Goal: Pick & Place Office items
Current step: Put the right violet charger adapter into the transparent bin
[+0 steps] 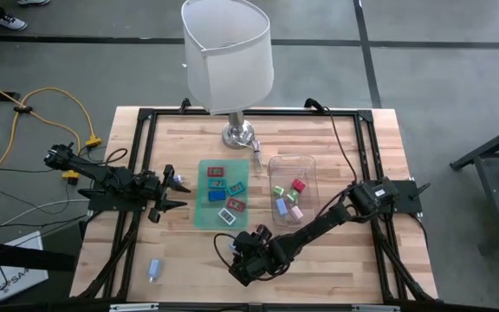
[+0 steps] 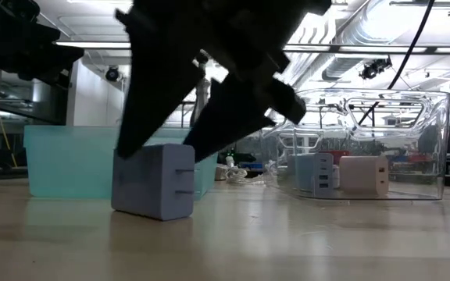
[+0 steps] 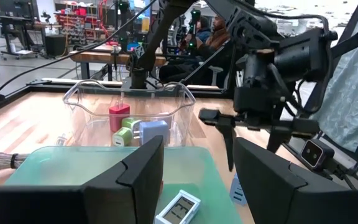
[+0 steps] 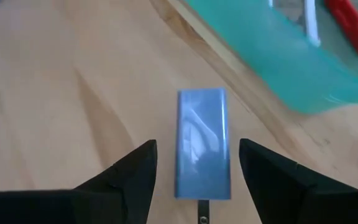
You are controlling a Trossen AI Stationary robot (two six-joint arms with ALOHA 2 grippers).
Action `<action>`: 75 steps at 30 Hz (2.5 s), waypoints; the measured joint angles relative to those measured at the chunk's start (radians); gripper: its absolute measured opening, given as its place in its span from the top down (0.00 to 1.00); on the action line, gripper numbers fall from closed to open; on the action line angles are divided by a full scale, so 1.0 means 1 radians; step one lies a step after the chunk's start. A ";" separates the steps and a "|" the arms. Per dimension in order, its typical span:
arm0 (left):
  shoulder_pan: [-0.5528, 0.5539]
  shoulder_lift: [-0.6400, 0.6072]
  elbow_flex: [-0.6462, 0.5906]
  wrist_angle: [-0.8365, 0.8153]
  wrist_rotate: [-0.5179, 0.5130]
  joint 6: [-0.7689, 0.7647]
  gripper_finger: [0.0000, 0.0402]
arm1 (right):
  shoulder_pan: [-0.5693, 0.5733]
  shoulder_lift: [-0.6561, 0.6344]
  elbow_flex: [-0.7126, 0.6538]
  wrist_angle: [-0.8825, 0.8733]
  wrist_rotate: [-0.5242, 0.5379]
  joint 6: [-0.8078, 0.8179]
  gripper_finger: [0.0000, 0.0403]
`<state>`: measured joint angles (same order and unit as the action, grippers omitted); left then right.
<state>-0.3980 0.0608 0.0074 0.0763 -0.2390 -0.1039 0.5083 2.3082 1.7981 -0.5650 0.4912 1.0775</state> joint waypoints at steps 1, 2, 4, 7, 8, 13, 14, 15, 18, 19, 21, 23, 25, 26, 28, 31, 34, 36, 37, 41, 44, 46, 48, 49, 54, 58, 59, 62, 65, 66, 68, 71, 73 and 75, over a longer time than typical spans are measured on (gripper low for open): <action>0.000 0.000 0.000 0.000 0.000 0.000 0.54 | 0.000 0.003 0.000 0.001 0.002 -0.001 0.47; 0.000 0.000 0.000 0.000 0.000 0.000 0.54 | 0.000 0.006 -0.002 -0.002 -0.001 -0.002 0.47; 0.000 0.000 0.000 0.000 0.000 0.000 0.54 | 0.000 0.009 -0.003 -0.005 -0.003 -0.003 0.47; 0.000 0.000 0.000 0.000 0.000 0.000 0.54 | -0.001 0.007 -0.002 -0.005 0.001 -0.002 0.47; 0.000 0.000 0.000 0.000 0.000 0.000 0.54 | -0.001 0.007 -0.002 -0.006 0.001 -0.003 0.47; 0.000 0.000 0.000 0.000 0.000 0.000 0.54 | -0.001 0.007 -0.002 -0.007 0.000 -0.007 0.47; 0.000 0.000 0.000 0.000 0.000 0.000 0.54 | -0.001 0.007 -0.002 -0.007 0.000 -0.007 0.47; 0.000 0.000 0.000 0.000 0.000 0.000 0.54 | -0.001 0.007 -0.002 -0.007 0.000 -0.007 0.47; 0.000 0.000 0.000 0.000 0.000 0.000 0.54 | -0.001 0.007 -0.002 -0.007 0.000 -0.008 0.47; 0.000 0.000 0.000 0.000 0.000 0.000 0.54 | -0.001 0.007 -0.002 -0.007 0.000 -0.008 0.47; 0.000 0.000 0.000 0.000 0.000 0.000 0.54 | -0.001 0.007 -0.002 -0.007 0.000 -0.008 0.47; 0.000 0.000 0.000 0.000 0.000 0.000 0.54 | -0.001 0.007 -0.002 -0.007 -0.002 -0.008 0.47; 0.000 0.000 0.000 0.000 0.000 0.000 0.54 | -0.001 0.007 -0.002 -0.010 -0.002 -0.008 0.47; 0.000 0.000 0.000 0.000 0.000 0.000 0.54 | -0.001 0.007 -0.002 -0.010 -0.002 -0.008 0.47; 0.000 0.000 0.000 0.000 0.000 0.000 0.54 | -0.001 0.007 -0.002 -0.016 -0.004 -0.008 0.47; 0.000 0.000 0.000 0.000 0.000 0.000 0.54 | -0.001 0.007 -0.002 -0.015 -0.021 -0.008 0.48; 0.000 0.000 0.000 0.000 0.000 0.000 0.54 | -0.001 0.007 -0.002 -0.016 -0.028 -0.008 0.53; 0.000 0.000 0.000 0.000 0.000 0.000 0.54 | -0.001 0.007 -0.002 -0.015 -0.028 -0.008 0.56; 0.000 0.000 0.000 0.000 0.000 0.000 0.54 | -0.001 0.007 -0.002 -0.016 -0.030 -0.008 0.58; 0.000 0.000 0.000 0.000 0.000 0.000 0.54 | -0.001 0.006 -0.002 -0.015 -0.040 -0.008 0.66; 0.000 0.000 0.000 0.000 0.000 0.000 0.54 | -0.001 0.005 -0.002 -0.014 -0.048 -0.009 0.69; 0.000 0.000 0.000 0.000 0.000 0.000 0.54 | -0.001 0.004 -0.002 -0.014 -0.048 -0.009 0.71; 0.000 0.000 0.000 0.000 0.000 0.000 0.54 | -0.001 0.004 -0.002 -0.015 -0.048 -0.009 0.71; 0.000 0.000 0.000 0.000 0.000 0.000 0.54 | -0.001 0.004 -0.002 -0.014 -0.048 -0.009 0.70; 0.000 0.000 0.000 0.000 0.000 0.000 0.54 | -0.001 0.004 -0.002 -0.015 -0.049 -0.009 0.69; 0.000 0.000 0.000 0.000 0.000 0.000 0.54 | -0.001 0.004 -0.002 -0.015 -0.049 -0.010 0.71; 0.000 0.000 0.000 0.000 0.000 0.000 0.54 | -0.001 0.004 -0.002 -0.015 -0.049 -0.010 0.71; 0.000 0.000 0.000 0.000 0.000 0.000 0.54 | -0.001 0.004 -0.002 -0.015 -0.049 -0.010 0.71; 0.000 0.000 0.000 0.000 0.000 0.000 0.54 | -0.001 0.004 -0.002 -0.015 -0.052 -0.010 0.70; 0.000 0.000 0.000 0.000 0.000 0.000 0.54 | -0.001 0.004 -0.002 -0.015 -0.053 -0.010 0.70; 0.000 0.000 0.000 0.000 0.000 0.000 0.54 | -0.001 0.004 -0.002 -0.015 -0.053 -0.011 0.71; 0.000 0.000 0.000 0.000 0.000 0.000 0.54 | -0.001 0.004 -0.002 -0.014 -0.053 -0.019 0.72; 0.000 0.000 0.000 0.000 0.000 0.000 0.54 | -0.001 0.004 -0.002 -0.014 -0.053 -0.027 0.71; 0.000 0.000 0.000 0.000 0.000 0.000 0.54 | -0.001 0.004 -0.002 -0.014 -0.052 -0.029 0.71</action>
<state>-0.3979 0.0608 0.0074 0.0763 -0.2390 -0.1040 0.5076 2.3127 1.7966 -0.5788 0.4389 1.0489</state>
